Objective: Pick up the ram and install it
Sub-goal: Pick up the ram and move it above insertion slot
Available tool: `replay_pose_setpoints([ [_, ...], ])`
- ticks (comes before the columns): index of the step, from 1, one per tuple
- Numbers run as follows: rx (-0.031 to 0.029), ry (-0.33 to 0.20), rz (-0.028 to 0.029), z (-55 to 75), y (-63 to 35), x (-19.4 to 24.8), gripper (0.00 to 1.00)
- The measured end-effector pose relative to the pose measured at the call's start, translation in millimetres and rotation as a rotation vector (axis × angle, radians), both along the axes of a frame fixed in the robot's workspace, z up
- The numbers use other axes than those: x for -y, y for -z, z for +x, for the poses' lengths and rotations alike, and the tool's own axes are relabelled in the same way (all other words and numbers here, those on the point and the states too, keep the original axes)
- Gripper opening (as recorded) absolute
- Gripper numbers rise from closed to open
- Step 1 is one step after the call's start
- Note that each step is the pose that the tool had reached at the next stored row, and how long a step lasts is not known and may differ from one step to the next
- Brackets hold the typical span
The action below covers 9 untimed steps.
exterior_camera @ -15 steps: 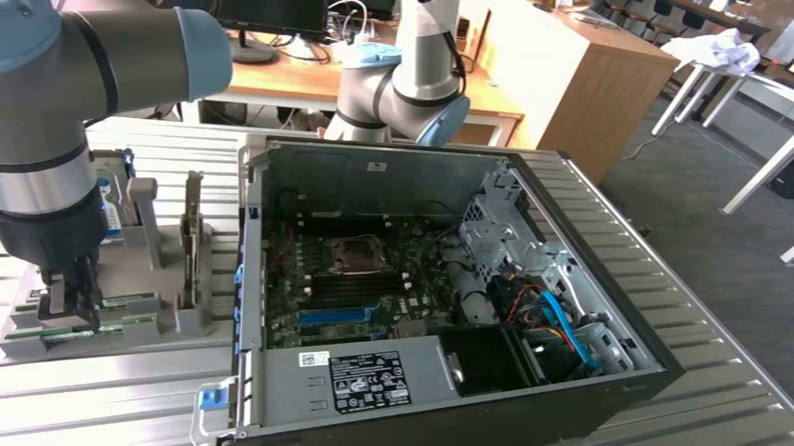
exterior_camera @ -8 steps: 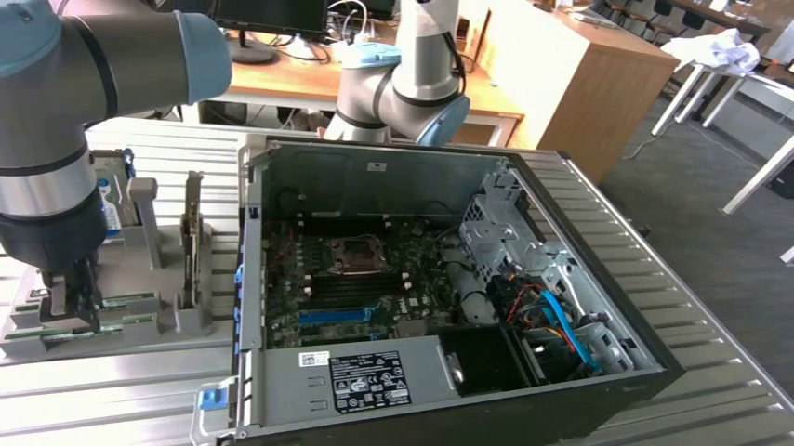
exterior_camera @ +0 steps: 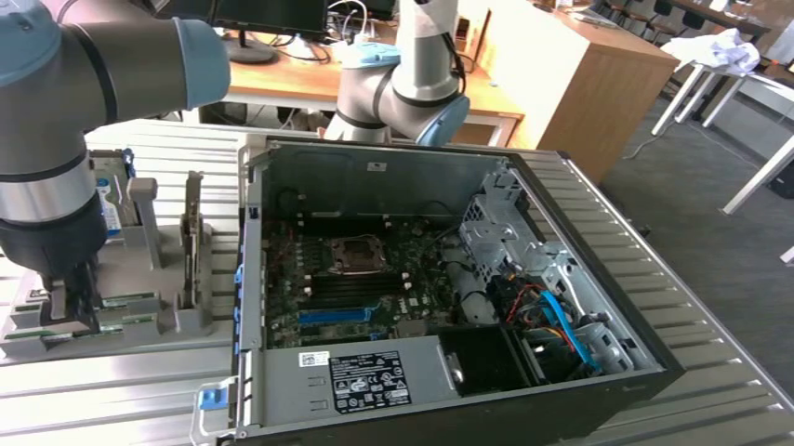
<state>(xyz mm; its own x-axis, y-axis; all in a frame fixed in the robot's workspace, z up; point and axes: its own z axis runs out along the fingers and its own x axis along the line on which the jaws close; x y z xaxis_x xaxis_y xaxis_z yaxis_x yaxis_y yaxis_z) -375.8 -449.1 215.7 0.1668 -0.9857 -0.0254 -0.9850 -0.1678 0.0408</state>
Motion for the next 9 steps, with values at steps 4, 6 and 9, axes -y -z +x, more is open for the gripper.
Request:
replay_pose_setpoints([
  [4, -0.0001, 0.0, -0.0001, 0.0, 2.3, 0.0, 0.41],
  [6, 0.0001, 0.0, 0.0, 0.0, 3.3, 0.0, 0.41],
  [9, 0.0, 0.0, 0.0, 0.0, 4.7, 0.0, 0.41],
])
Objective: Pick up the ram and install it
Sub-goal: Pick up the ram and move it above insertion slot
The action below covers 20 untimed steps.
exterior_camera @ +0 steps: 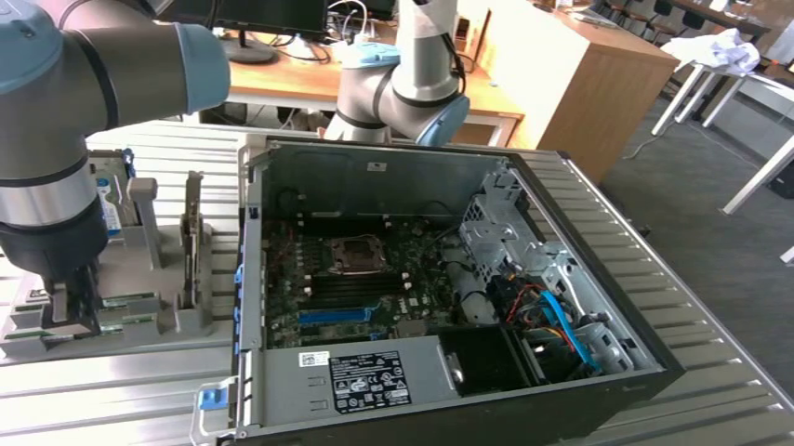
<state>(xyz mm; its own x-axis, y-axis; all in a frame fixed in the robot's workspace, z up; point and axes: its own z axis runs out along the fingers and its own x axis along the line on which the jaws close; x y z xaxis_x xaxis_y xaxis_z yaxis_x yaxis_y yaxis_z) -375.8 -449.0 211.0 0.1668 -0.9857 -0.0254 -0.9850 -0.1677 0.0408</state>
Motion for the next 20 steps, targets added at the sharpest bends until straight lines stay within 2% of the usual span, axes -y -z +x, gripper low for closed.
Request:
replay_pose_setpoints([
  [20, 0.0, 0.0, 0.0, 0.0, 11.4, 0.0, 0.41],
])
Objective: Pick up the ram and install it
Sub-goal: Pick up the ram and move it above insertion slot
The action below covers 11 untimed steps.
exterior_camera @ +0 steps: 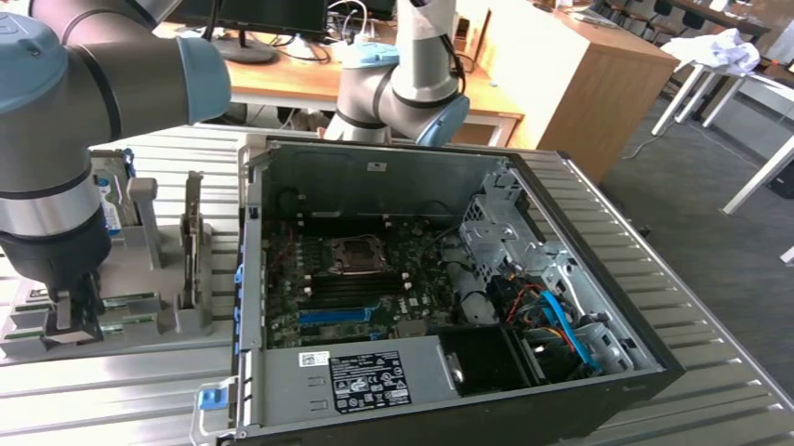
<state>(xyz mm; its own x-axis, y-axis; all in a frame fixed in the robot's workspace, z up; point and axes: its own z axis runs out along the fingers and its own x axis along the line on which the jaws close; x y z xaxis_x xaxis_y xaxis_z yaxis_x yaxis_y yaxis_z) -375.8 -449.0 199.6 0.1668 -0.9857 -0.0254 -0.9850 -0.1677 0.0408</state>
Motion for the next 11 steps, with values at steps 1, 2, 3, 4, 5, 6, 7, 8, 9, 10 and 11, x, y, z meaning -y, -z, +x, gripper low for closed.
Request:
replay_pose_setpoints([
  [1, 0.0, 0.0, 0.0, 0.0, 0.5, 0.0, 0.41],
  [2, 0.0, 0.0, 0.0, 0.0, 0.9, 0.0, 0.41],
  [3, 0.0, 0.0, 0.0, 0.0, 1.4, 0.0, 0.41],
  [4, 0.0, 0.0, 0.0, 0.0, 1.8, 0.0, 0.41],
  [5, -0.0001, 0.0, -0.0001, 0.0, 2.2, 0.0, 0.41],
  [6, -0.0001, 0.0, 0.0, 0.0, 2.6, 0.0, 0.41],
  [7, -0.0001, 0.0, 0.0, 0.0, 3.0, 0.0, 0.41],
  [8, -0.0001, 0.0, 0.0, 0.0, 3.3, 0.0, 0.41],
  [9, 0.0, 0.0, 0.0, 0.0, 3.7, 0.0, 0.41],
  [10, 0.0, 0.0, 0.0, 0.0, 4.0, 0.0, 0.41],
  [11, -0.0001, 0.0, -0.0001, 0.0, 4.1, 0.0, 0.41],
])
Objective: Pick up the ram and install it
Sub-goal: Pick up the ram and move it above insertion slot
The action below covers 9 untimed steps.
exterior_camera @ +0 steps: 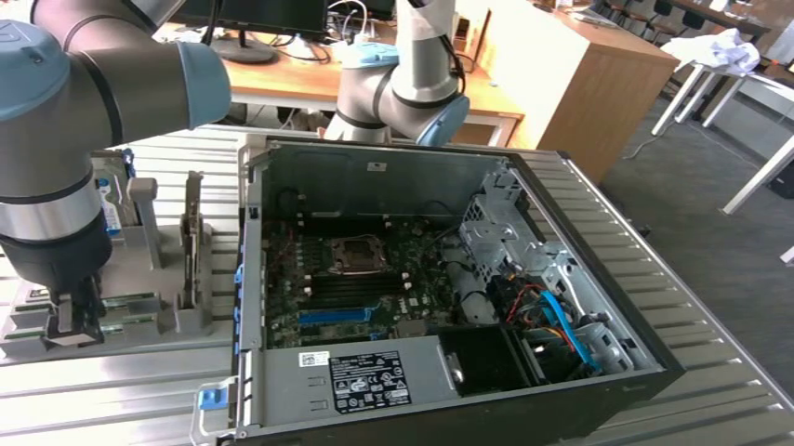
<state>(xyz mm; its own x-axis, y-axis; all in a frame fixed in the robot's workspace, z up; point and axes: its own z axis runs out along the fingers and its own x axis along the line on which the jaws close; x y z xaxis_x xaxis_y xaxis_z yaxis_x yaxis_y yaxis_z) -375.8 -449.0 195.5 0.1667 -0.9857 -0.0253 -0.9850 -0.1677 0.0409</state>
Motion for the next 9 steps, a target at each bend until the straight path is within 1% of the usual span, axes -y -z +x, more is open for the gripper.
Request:
replay_pose_setpoints([
  [9, 0.0001, 0.0, 0.0001, 0.0, 0.1, 0.0, 0.4],
])
